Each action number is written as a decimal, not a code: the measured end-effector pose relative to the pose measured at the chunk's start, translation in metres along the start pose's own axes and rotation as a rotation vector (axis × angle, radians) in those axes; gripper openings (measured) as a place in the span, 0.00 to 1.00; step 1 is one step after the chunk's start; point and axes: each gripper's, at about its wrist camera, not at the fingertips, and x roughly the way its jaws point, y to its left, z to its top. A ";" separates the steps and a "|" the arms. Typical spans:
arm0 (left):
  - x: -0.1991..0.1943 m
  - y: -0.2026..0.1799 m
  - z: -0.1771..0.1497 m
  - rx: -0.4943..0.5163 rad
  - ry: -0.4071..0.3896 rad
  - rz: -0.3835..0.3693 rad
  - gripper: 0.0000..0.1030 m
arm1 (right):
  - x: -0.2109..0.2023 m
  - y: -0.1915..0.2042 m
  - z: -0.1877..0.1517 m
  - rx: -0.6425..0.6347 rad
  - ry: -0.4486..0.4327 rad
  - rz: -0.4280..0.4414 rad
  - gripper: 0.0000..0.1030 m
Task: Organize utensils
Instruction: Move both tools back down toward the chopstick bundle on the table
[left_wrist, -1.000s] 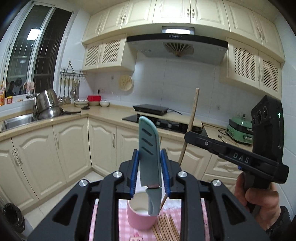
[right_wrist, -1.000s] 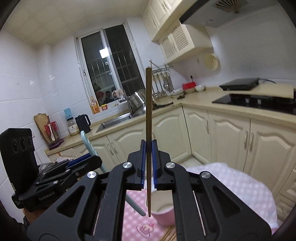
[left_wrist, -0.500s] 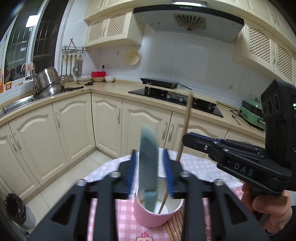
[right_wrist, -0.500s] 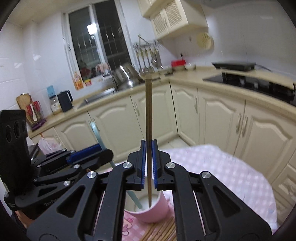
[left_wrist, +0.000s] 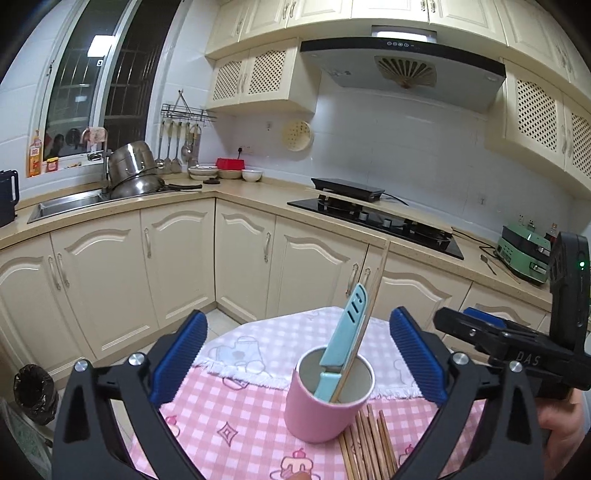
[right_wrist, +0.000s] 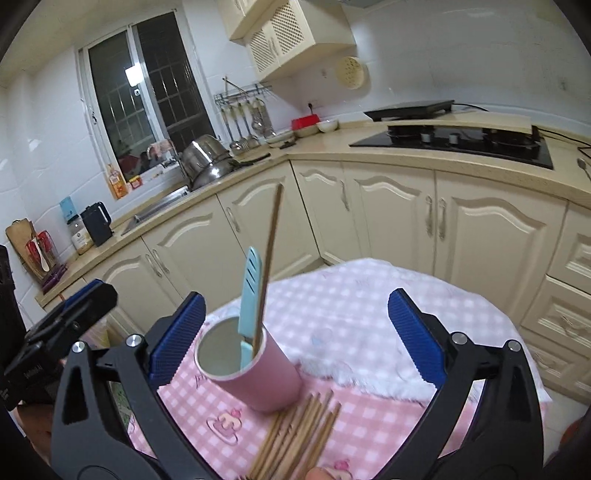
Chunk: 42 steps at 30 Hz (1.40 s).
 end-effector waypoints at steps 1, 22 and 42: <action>-0.002 0.001 -0.001 0.003 0.003 0.002 0.94 | -0.003 0.000 -0.001 0.001 0.005 -0.003 0.94; 0.000 0.001 -0.082 0.003 0.241 0.043 0.94 | -0.021 -0.026 -0.079 0.046 0.245 -0.112 0.94; 0.059 -0.015 -0.154 0.083 0.537 -0.010 0.94 | 0.001 -0.026 -0.127 -0.033 0.401 -0.155 0.94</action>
